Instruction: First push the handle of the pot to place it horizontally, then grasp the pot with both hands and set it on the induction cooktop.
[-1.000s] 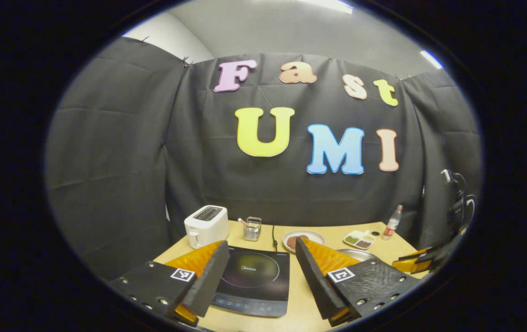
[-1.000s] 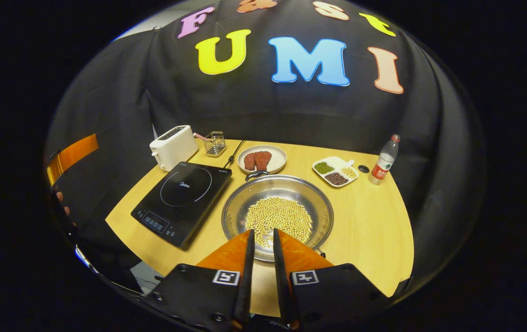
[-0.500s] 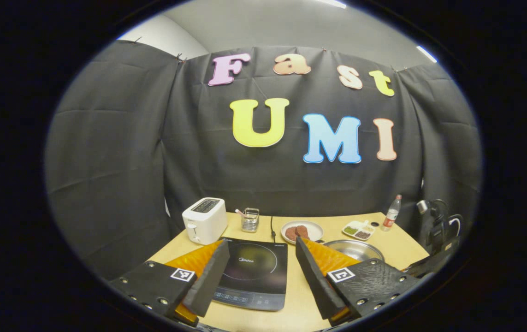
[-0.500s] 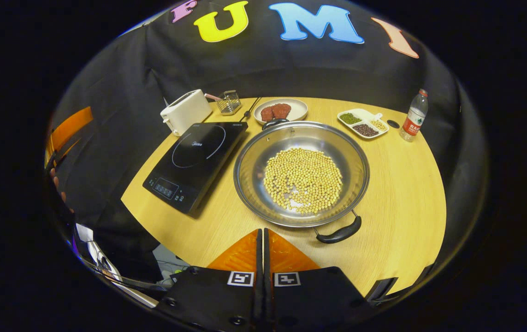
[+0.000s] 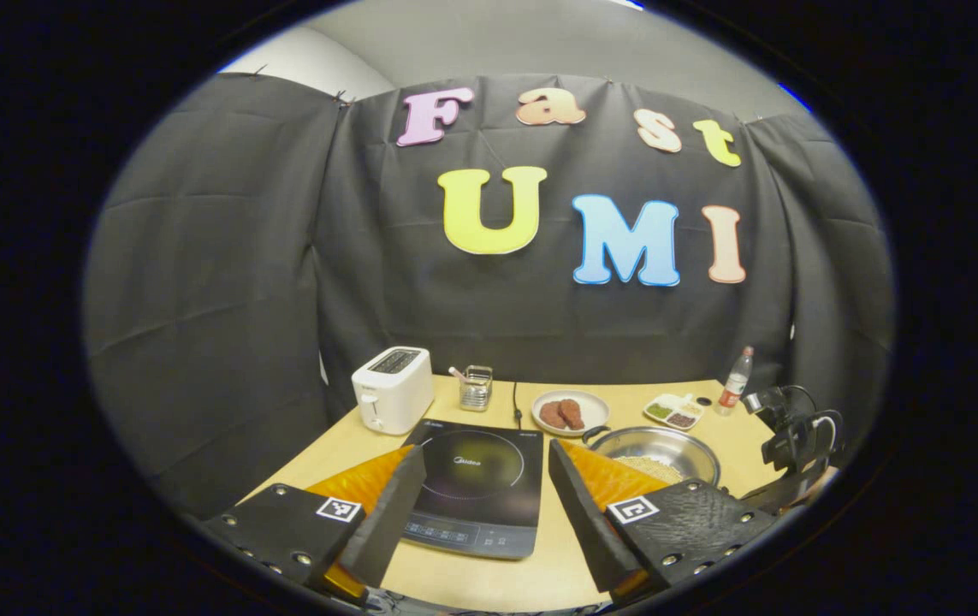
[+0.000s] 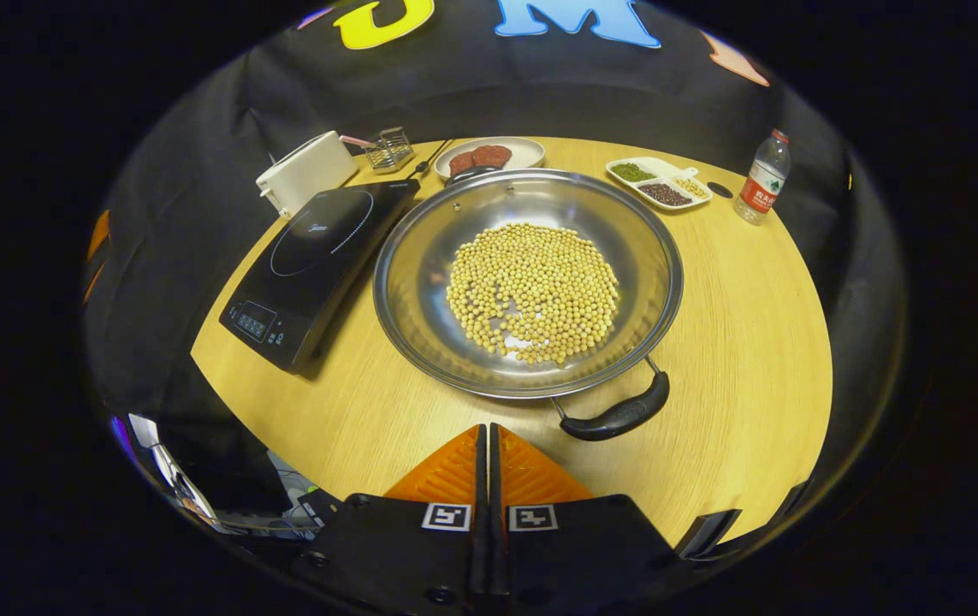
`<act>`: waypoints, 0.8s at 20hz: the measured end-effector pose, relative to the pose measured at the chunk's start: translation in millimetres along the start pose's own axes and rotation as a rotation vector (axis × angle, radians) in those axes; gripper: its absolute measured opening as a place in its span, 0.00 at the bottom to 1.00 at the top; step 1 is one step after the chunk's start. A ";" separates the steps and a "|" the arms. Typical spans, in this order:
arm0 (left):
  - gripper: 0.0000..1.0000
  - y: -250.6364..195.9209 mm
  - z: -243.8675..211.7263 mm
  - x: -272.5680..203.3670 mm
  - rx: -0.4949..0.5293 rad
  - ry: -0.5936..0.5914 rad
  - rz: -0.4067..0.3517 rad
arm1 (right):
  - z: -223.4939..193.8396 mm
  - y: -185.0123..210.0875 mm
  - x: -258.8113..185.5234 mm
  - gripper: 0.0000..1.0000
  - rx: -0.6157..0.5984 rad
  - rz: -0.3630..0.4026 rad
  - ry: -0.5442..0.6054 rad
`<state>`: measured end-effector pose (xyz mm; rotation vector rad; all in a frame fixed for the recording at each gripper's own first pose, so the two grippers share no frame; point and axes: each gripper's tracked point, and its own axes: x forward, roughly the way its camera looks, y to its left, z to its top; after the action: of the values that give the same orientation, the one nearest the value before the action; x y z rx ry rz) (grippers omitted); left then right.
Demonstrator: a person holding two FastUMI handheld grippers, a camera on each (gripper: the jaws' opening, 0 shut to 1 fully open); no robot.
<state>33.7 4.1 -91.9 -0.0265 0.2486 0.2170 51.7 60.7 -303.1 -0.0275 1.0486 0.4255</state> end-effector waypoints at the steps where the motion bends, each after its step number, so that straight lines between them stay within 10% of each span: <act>1: 0.86 2.7 -1.3 -1.1 -0.002 0.001 0.009 | -0.2 -3.3 2.8 0.02 0.002 -0.006 0.005; 16: 0.88 -16.4 -10.4 6.7 0.001 0.042 0.000 | 4.8 -29.5 25.3 0.02 0.010 -0.049 0.026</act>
<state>41.0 -11.1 -103.6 -0.0296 0.2905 0.2162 76.9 42.9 -327.3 -0.0500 1.0740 0.3767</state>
